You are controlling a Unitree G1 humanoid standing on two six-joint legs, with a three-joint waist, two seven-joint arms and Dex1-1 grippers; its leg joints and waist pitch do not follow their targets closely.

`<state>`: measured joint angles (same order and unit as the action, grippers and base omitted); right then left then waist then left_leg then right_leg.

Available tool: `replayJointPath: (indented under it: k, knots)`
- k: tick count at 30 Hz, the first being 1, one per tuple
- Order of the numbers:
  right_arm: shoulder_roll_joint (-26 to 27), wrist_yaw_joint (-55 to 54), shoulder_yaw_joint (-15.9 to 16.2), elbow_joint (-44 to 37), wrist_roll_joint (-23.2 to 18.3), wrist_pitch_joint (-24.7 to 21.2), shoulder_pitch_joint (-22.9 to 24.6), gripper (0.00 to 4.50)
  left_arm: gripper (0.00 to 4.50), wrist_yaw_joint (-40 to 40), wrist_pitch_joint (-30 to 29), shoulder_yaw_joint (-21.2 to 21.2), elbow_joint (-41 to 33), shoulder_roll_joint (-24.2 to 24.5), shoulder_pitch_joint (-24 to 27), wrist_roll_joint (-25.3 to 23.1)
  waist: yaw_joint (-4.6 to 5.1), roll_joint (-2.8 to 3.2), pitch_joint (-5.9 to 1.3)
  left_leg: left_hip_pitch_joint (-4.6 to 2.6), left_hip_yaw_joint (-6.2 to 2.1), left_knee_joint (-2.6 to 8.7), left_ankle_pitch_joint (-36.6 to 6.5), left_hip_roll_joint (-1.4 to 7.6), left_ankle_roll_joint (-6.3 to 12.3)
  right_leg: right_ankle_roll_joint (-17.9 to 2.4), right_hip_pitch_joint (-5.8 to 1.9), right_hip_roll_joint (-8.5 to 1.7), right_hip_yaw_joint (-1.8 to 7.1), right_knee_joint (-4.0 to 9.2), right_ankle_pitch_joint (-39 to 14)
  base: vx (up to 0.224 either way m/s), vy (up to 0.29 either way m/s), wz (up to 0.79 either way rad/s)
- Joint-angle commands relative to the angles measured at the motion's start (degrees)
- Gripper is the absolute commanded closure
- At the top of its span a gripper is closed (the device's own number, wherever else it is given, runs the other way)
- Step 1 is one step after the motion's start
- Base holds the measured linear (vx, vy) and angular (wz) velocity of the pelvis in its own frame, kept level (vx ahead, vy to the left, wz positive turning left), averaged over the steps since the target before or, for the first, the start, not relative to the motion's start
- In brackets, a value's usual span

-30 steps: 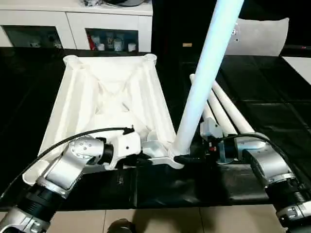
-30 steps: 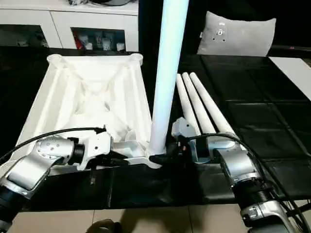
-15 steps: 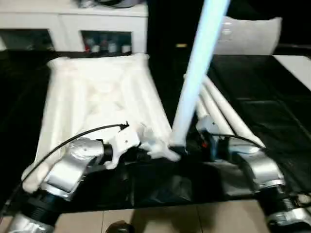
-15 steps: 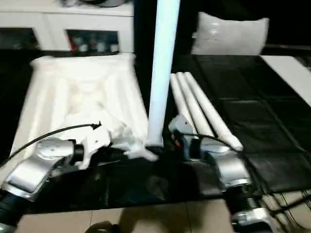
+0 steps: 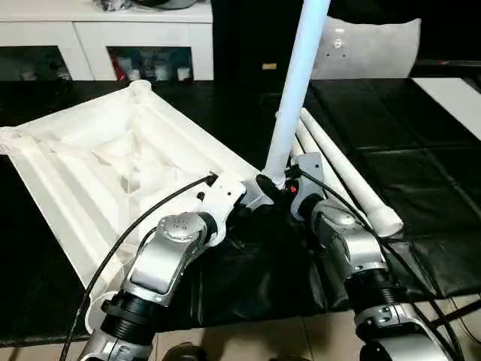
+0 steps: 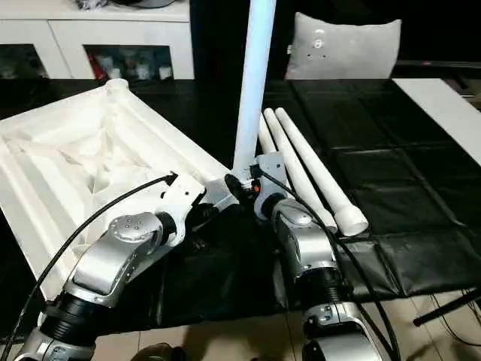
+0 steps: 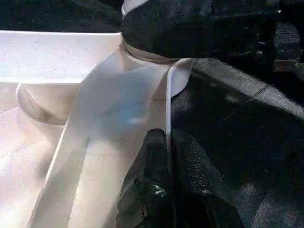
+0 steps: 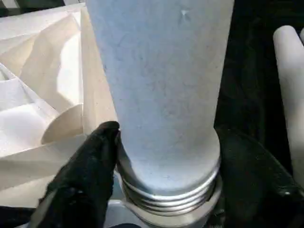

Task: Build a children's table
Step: Rotate leg to tighten

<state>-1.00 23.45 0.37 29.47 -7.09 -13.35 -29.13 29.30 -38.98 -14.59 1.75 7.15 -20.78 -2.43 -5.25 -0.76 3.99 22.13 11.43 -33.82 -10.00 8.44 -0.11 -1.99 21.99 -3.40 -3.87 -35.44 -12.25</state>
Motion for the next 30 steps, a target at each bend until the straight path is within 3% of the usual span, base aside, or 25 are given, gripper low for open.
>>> replayJointPath:
  k: [1,4,10,12,13,17,20,30]
  knots:
    - [1.69,3.42,3.06,0.61,-1.08,-1.22,1.55,0.86,4.5,0.78,3.39,-2.16,-3.84,-1.4,-1.22,1.11,-0.23,0.09,-3.88,-1.24,-2.79,3.72,-6.8,5.39,3.32,-11.52,-2.33,-6.47,3.53,3.97,-2.08,0.0,0.0,0.0]
    - [-1.08,6.87,2.88,-1.79,-0.91,0.45,2.41,0.59,4.5,1.48,4.18,-1.3,-2.77,0.73,-1.94,0.0,-0.23,0.36,-3.64,-1.49,-2.87,4.02,-9.61,5.53,2.04,-10.85,-2.21,-6.35,3.52,4.37,-5.94,0.0,0.0,0.0]
    - [-7.27,15.92,4.3,-5.76,-1.69,2.19,4.23,0.06,4.5,6.88,5.82,-2.56,-2.74,5.6,-1.23,0.98,-0.53,0.24,-3.4,-1.55,-2.94,4.21,-12.16,5.53,1.04,-9.62,-2.17,-6.54,3.66,4.96,-10.12,0.0,0.0,0.0]
    - [-11.75,22.5,5.27,-7.73,-2.03,3.11,5.01,0.06,4.5,10.69,7.09,-3.42,-2.53,8.65,-0.69,1.29,-0.55,0.48,-3.47,-1.47,-3.01,4.21,-11.8,5.52,1.05,-9.68,-2.2,-6.49,3.64,4.74,-9.52,0.0,0.0,0.0]
    - [-11.75,22.51,5.27,-7.73,-2.03,3.11,5.01,0.06,4.5,10.69,7.09,-3.42,-2.53,8.65,-0.69,1.3,-0.57,0.27,-3.48,-1.51,-2.96,4.17,-11.89,5.54,1.23,-9.62,-2.25,-6.38,3.6,4.8,-9.34,0.0,0.0,0.0]
    - [-16.21,29.36,6.23,-9.28,-2.15,3.0,5.23,0.06,4.5,15.89,9.4,-4.9,-2.39,12.61,-0.16,1.99,-0.68,0.46,-3.52,-1.46,-2.95,4.06,-11.22,5.52,2.12,-10.8,-2.2,-6.38,3.57,4.58,-7.29,0.0,0.0,0.0]
    - [-21.21,36.56,8.18,-9.88,-2.34,3.25,4.65,0.06,4.5,23.74,13.41,-7.09,-2.11,18.17,0.46,2.53,-0.95,0.61,-3.47,-1.69,-2.92,4.04,-11.77,5.59,2.31,-11.4,-2.06,-6.33,3.55,4.67,-8.2,0.0,0.0,0.0]
    - [-24.16,43.73,10.4,-8.25,-1.78,7.7,3.44,0.06,4.5,34.74,19.68,-10.02,-1.41,25.27,0.16,3.52,-1.76,0.58,-3.58,-2.06,-2.82,4.28,-13.65,5.77,0.33,-11.91,-1.89,-6.44,3.6,4.36,-9.08,0.0,0.0,0.0]
